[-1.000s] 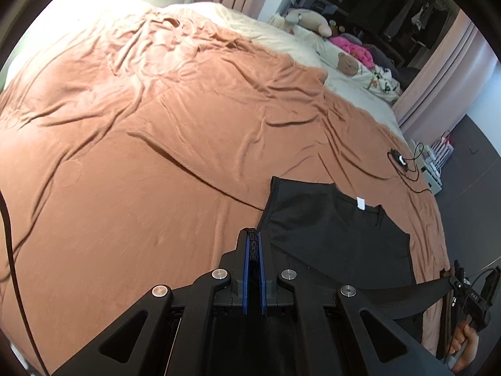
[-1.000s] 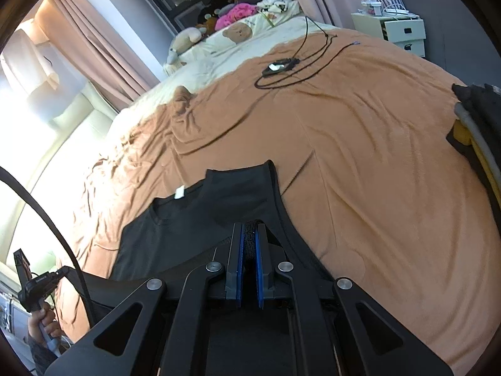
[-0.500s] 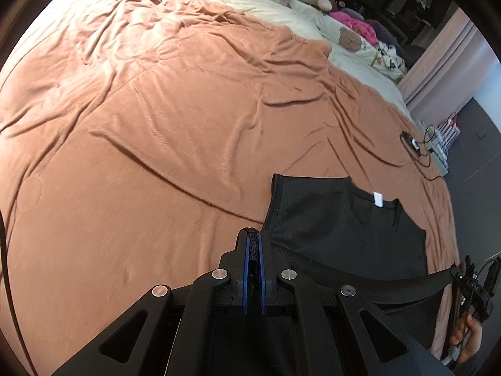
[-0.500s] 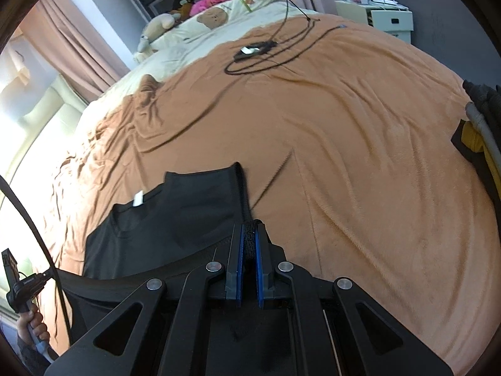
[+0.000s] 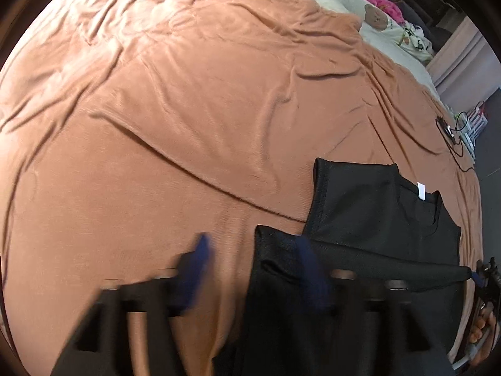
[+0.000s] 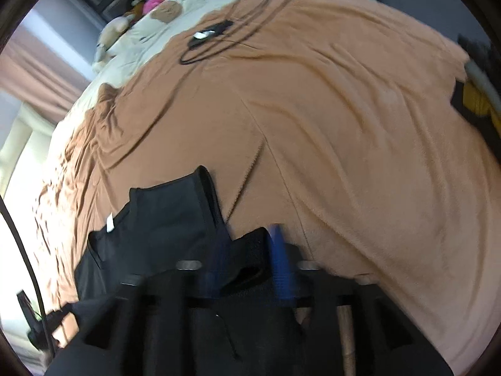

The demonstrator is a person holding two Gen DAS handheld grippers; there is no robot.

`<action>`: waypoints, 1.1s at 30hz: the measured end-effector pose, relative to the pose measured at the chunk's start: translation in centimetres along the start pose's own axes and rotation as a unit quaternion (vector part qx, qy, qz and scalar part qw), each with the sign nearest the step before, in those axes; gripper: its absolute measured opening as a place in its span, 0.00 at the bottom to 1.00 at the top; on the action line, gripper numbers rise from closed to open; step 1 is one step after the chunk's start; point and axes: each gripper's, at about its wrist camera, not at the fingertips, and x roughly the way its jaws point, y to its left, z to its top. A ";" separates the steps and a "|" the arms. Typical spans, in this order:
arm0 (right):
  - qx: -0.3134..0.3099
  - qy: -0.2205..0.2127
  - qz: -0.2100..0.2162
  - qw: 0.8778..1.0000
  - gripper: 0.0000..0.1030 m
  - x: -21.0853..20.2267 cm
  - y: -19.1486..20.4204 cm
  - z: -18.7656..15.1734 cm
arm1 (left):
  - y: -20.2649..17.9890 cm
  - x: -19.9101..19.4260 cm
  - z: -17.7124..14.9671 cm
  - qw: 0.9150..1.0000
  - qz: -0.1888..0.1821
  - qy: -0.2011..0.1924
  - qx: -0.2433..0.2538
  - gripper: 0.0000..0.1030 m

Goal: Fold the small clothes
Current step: 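Open both grippers and release the folded hem onto the shirt, then grasp the folded edge with the left gripper while the right gripper grasps it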

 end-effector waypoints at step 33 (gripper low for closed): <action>-0.247 0.076 -0.126 0.958 0.72 3.7 3.7 -3.4 | -5.3 4.8 -1.9 0.968 0.153 0.061 0.191 0.83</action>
